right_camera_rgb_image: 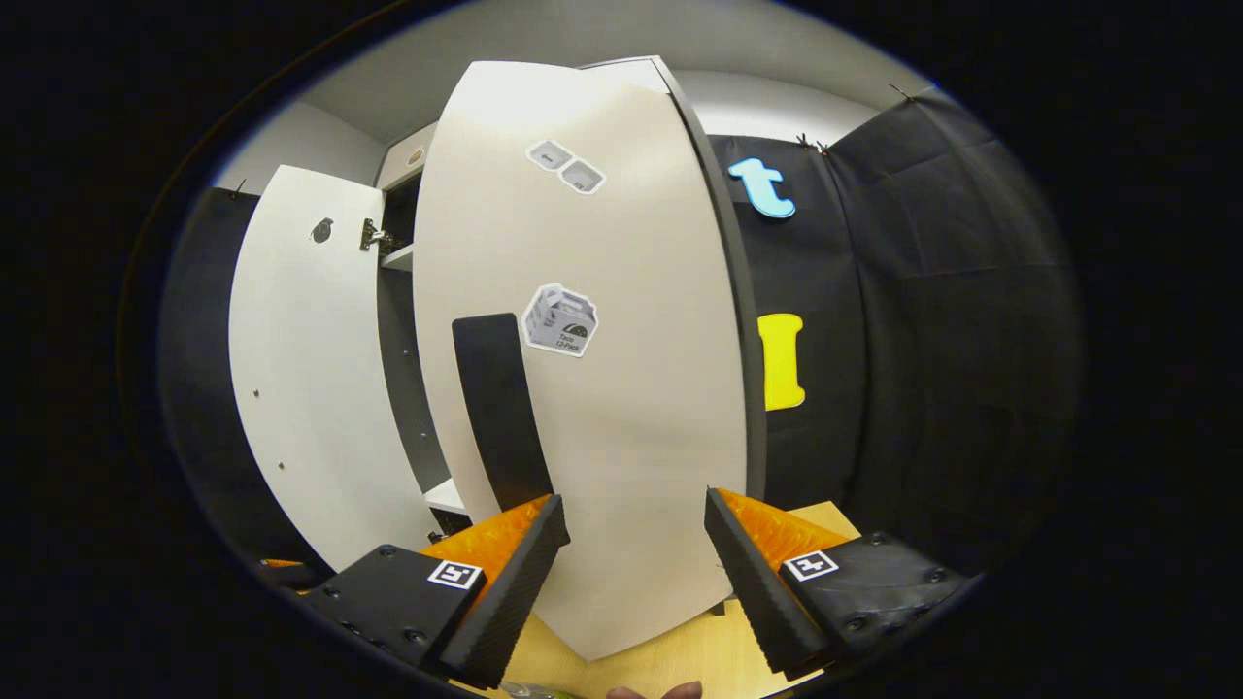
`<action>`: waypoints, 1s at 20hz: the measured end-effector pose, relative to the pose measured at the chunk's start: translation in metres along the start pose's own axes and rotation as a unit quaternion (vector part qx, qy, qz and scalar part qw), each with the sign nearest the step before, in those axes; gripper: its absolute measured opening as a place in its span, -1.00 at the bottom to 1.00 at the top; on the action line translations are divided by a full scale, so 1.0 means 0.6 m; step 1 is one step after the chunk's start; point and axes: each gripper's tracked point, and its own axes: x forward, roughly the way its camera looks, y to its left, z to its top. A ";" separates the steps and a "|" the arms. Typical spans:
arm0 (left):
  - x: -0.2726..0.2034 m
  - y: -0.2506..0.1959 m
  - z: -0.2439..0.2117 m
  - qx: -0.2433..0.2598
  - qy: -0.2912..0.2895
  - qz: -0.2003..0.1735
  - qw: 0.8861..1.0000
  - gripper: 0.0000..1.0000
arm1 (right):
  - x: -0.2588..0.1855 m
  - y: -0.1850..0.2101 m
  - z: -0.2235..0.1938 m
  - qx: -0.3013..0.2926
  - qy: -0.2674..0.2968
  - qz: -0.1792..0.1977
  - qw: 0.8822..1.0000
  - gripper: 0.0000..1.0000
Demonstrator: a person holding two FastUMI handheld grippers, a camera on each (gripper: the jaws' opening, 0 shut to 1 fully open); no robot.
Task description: Grasp the bottle in the cabinet with the left hand and place it on the coaster, then close the right door with the right hand and the left door with the left hand.
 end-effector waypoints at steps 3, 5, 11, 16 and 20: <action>0.002 0.011 -0.005 -0.007 0.004 0.001 1.000 0.89 | 0.023 0.015 -0.004 -0.004 0.001 0.001 1.000 0.94; 0.004 0.019 -0.009 -0.007 0.009 0.005 1.000 0.89 | 0.036 0.024 -0.004 -0.007 0.000 0.002 1.000 0.94; 0.002 0.042 -0.008 -0.003 0.012 0.015 1.000 0.90 | 0.083 0.048 -0.004 -0.032 -0.003 -0.013 0.999 0.93; -0.013 0.084 0.003 0.003 0.017 0.040 0.999 0.90 | 0.115 0.058 -0.002 -0.059 -0.010 -0.025 0.998 0.93; -0.027 0.112 0.034 -0.001 0.006 0.049 0.999 0.89 | 0.132 0.062 -0.003 -0.050 -0.012 -0.029 0.998 0.93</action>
